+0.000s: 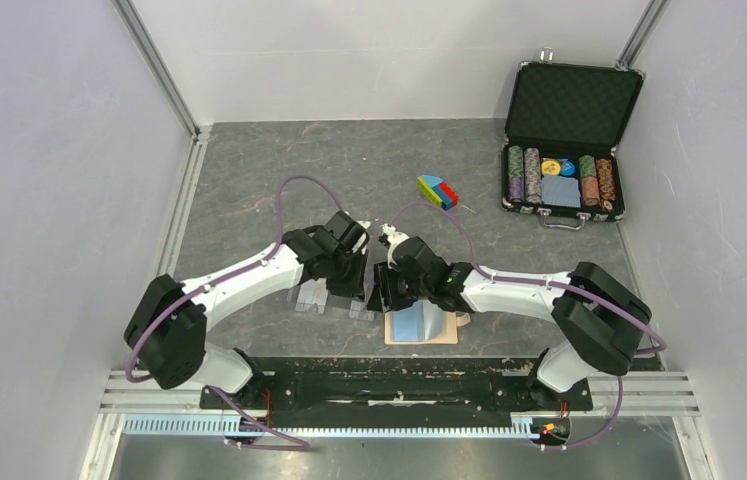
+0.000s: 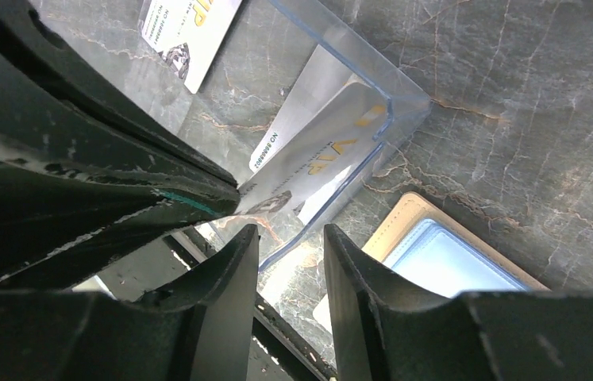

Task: Put the credit cards into the card holder
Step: Pick up the credit card from the storage box.

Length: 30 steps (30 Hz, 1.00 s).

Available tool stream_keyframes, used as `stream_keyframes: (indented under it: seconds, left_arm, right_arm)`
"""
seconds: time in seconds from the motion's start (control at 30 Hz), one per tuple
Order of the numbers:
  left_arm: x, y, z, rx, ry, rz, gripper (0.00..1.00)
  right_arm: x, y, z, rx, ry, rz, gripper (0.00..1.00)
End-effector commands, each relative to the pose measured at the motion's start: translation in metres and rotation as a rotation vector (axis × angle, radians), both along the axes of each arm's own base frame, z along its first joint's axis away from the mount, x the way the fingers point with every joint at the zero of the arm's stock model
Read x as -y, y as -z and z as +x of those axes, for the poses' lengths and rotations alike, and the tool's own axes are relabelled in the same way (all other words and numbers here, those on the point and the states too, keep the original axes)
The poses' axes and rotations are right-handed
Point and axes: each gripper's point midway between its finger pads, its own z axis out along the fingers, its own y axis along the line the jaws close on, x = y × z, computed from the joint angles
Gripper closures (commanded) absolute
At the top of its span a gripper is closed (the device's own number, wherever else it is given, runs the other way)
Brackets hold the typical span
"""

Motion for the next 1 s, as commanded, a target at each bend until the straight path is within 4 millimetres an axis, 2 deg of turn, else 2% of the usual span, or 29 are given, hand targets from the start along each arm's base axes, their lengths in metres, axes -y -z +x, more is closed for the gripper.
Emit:
stream_keyframes:
  seconds: [0.0,0.3,0.4,0.53,0.7,0.77,0.83,0.97]
  left_arm:
    - [0.013,0.002,-0.001,-0.019,-0.022,-0.055,0.89]
    - [0.006,0.034,-0.006,-0.075,-0.034,0.008,0.87]
    - [0.005,0.031,-0.004,-0.057,-0.040,0.003,0.98]
    - [0.006,0.002,0.002,0.022,-0.061,-0.049,0.98]
    - [-0.004,-0.051,0.003,0.150,-0.096,-0.132,0.98]
    - [-0.006,-0.071,-0.003,0.183,-0.113,-0.200,0.98]
    - [-0.004,-0.082,-0.012,0.183,-0.122,-0.279,0.98]
    - [0.019,-0.103,-0.035,0.147,-0.078,-0.538,0.98]
  right_arm:
    - [-0.001,-0.006,0.004,0.016,0.008,0.022,0.62]
    - [0.006,-0.014,0.008,0.036,0.022,0.020,0.60]
    - [0.007,-0.021,0.012,0.054,0.028,0.030,0.58]
    - [0.013,-0.037,0.015,0.077,0.038,0.045,0.49]
    - [0.026,-0.075,0.024,0.145,0.065,0.122,0.33]
    - [0.033,-0.091,0.027,0.163,0.070,0.165,0.28]
    - [0.041,-0.105,0.026,0.174,0.067,0.214,0.24]
    - [0.058,-0.127,0.019,0.168,0.051,0.337,0.15]
